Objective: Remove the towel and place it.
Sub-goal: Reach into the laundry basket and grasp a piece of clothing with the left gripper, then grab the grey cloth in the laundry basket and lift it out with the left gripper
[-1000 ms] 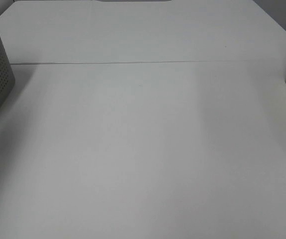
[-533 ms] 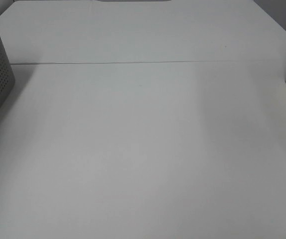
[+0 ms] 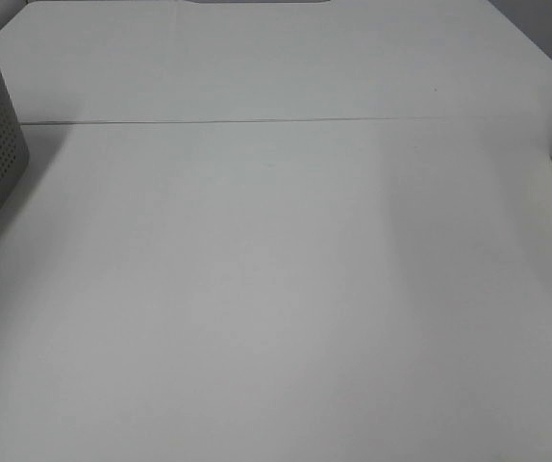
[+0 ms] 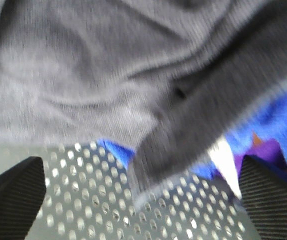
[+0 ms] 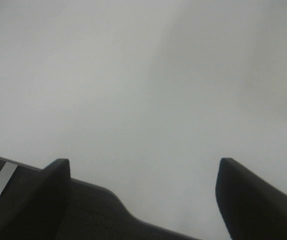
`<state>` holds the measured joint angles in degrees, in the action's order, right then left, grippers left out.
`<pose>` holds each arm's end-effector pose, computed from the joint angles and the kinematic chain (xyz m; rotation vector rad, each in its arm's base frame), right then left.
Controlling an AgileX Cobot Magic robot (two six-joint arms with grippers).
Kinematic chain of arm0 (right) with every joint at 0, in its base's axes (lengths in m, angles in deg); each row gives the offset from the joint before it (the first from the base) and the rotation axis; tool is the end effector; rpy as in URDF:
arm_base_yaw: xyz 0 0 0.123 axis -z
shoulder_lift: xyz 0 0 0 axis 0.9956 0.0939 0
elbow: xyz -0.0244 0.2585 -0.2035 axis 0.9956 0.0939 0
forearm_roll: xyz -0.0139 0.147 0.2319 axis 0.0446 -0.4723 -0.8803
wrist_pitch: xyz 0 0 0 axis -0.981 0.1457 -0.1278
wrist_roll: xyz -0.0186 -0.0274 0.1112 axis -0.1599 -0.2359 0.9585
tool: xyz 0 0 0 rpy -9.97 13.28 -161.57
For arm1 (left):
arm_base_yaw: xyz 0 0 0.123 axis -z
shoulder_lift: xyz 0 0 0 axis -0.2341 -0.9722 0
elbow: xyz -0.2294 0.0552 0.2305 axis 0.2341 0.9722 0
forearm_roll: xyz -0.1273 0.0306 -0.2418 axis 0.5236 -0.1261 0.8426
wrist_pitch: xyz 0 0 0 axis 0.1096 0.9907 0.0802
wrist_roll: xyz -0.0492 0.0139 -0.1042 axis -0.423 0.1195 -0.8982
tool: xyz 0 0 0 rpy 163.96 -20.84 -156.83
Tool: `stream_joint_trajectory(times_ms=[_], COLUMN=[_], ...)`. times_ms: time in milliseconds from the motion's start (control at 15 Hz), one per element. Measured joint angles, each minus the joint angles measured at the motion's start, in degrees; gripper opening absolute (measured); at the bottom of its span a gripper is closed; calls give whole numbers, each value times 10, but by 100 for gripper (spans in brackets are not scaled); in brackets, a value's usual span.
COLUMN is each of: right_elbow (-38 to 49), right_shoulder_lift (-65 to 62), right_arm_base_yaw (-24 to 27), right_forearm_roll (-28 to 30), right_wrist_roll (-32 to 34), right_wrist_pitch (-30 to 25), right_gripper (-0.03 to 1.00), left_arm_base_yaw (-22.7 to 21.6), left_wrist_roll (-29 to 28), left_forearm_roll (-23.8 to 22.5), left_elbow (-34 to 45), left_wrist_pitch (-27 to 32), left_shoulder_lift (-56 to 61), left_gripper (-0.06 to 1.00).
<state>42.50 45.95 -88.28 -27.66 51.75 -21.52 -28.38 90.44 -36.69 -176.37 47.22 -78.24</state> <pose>-0.0053 0.0213 0.2591 -0.2855 2.1294 0.1809 0.4626 0.1594 0.2084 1.6388 2.4455 0.8704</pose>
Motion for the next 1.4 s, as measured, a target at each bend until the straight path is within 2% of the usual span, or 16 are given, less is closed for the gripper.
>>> stream_joint_trajectory(times_ms=[200,400,600,1000,1200,1267,1400], right_elbow=[0,0,0,0,0,0,0], right_shoulder_lift=[0,0,0,0,0,0,0], right_arm_base_yaw=[0,0,0,0,0,0,0], right_forearm_roll=[0,0,0,0,0,0,0], right_wrist_roll=[0,0,0,0,0,0,0], right_wrist_pitch=[0,0,0,0,0,0,0], right_gripper=[76,76,76,76,76,76,76], left_arm_base_yaw=[0,0,0,0,0,0,0], left_wrist_roll=[0,0,0,0,-1,-1,-2], left_forearm_roll=[0,1,26,40,44,50,75], left_elbow=[0,0,0,0,0,0,0], left_wrist_pitch=[-11,-21,-21,-21,-11,1,18], left_shoulder_lift=[-26,-26,-26,-26,-26,-26,-26], left_gripper=[98,91,73,49,24,19,16])
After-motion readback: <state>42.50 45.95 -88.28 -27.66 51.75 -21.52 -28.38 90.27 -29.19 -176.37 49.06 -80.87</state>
